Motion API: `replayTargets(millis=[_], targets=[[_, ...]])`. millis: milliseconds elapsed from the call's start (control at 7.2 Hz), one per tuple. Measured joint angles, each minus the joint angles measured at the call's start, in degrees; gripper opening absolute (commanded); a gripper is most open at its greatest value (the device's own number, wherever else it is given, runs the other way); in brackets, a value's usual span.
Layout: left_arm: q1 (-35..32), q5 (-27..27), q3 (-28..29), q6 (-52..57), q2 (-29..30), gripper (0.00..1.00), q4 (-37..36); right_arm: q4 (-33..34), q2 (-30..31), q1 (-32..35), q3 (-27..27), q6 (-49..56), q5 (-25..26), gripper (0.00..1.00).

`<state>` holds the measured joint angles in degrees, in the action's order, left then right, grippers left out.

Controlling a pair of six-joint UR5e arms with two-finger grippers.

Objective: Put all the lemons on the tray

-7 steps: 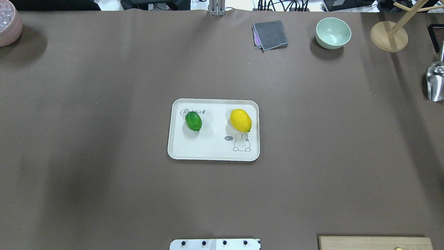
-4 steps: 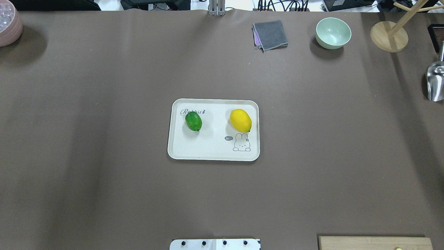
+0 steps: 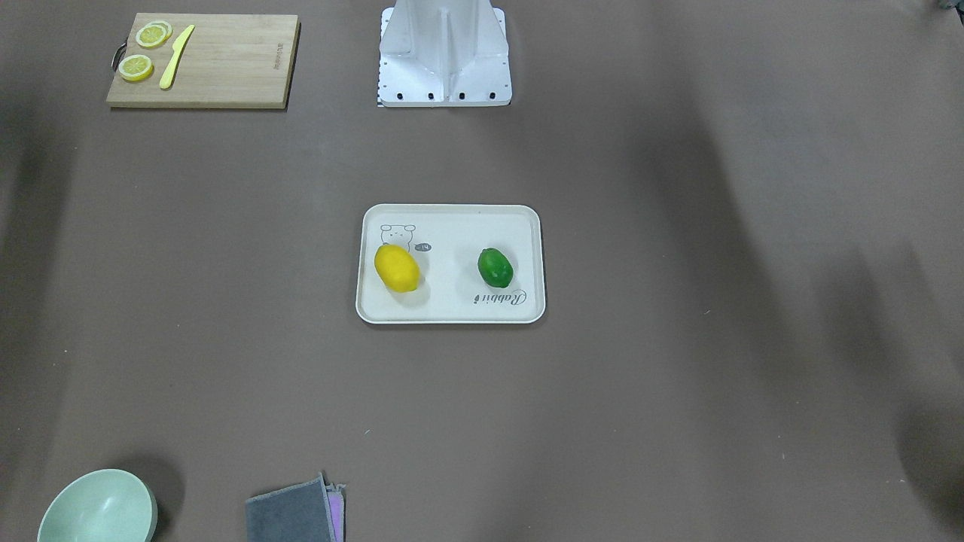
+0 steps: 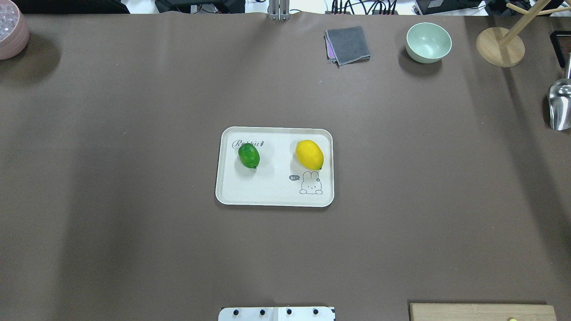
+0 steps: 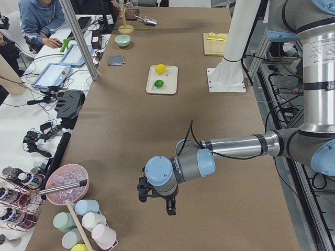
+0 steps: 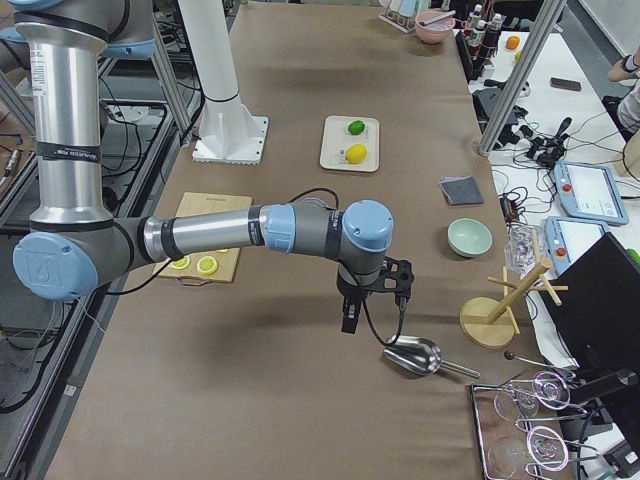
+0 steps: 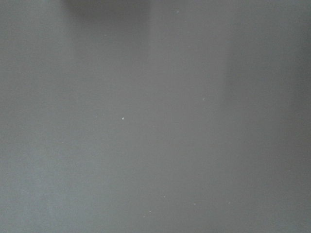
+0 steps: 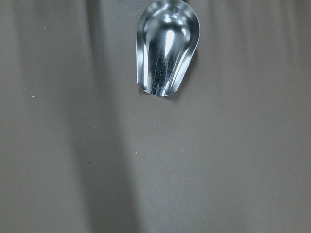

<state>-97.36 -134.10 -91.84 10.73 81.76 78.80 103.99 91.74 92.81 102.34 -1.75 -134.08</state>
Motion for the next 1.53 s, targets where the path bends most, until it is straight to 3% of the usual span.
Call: replayTargets(millis=[556, 1528], targets=[[1.2, 4.8, -4.3, -8.9, 0.7, 0.98, -0.8, 0.0, -0.1, 0.0, 0.2, 0.0, -0.2, 1.0], [4.1, 0.8, -6.6, -11.8, 1.9, 0.98, -0.6, 0.0, -0.2, 0.0, 0.3, 0.0, -0.6, 1.0]])
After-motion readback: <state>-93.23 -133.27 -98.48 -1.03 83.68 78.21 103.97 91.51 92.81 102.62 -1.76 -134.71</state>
